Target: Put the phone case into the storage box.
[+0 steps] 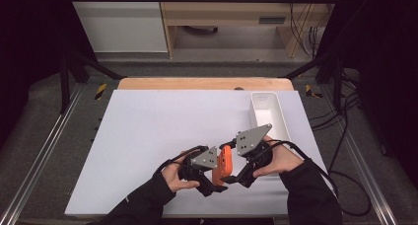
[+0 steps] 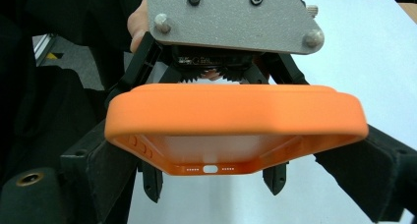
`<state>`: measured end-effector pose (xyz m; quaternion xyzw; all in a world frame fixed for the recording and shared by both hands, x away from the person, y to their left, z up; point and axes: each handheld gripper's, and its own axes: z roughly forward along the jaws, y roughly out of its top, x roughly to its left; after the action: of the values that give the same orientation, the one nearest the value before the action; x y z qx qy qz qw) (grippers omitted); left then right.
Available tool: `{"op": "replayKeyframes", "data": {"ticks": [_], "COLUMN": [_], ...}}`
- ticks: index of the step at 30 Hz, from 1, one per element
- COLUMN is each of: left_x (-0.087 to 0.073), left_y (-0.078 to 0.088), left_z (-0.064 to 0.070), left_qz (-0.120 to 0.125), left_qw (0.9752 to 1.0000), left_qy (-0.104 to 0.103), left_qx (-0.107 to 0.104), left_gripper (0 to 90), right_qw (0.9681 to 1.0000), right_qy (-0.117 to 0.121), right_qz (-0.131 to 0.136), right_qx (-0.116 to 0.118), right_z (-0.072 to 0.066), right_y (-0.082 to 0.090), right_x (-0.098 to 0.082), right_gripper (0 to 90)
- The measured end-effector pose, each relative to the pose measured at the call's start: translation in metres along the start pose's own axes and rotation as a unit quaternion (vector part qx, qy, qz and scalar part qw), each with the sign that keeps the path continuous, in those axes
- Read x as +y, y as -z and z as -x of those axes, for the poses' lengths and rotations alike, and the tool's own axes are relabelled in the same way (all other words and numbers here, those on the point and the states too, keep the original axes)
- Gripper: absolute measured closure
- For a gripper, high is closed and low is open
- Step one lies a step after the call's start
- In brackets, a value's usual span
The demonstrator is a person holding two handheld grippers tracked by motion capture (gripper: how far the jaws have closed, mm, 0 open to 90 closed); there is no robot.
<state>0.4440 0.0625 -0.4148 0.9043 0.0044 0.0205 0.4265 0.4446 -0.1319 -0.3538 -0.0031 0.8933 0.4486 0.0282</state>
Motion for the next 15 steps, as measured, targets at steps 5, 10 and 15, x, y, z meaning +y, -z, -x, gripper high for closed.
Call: {"op": "replayKeyframes", "data": {"ticks": [5,10,15], "left_x": [-0.0006,-0.0012,-0.0016], "left_y": [0.0009,0.0016,0.0009], "left_z": [0.0002,0.0002,0.0003], "left_qz": [0.003,0.002,0.003], "left_qw": [1.0000,1.0000,1.0000], "left_qy": [-0.002,-0.004,-0.003], "left_qx": [0.001,0.005,0.004], "left_gripper": [15.5,15.4,15.4], "right_qw": [1.0000,1.0000,1.0000], "right_qy": [-0.002,-0.002,-0.002], "right_qz": [0.003,0.004,0.003], "right_qx": [0.005,0.006,0.006], "right_z": [0.0004,0.0003,0.0001], "right_y": [-0.0002,-0.0005,-0.0007], "right_x": [0.0002,0.0003,0.0004], "right_gripper": [13.6,14.9,15.1]}}
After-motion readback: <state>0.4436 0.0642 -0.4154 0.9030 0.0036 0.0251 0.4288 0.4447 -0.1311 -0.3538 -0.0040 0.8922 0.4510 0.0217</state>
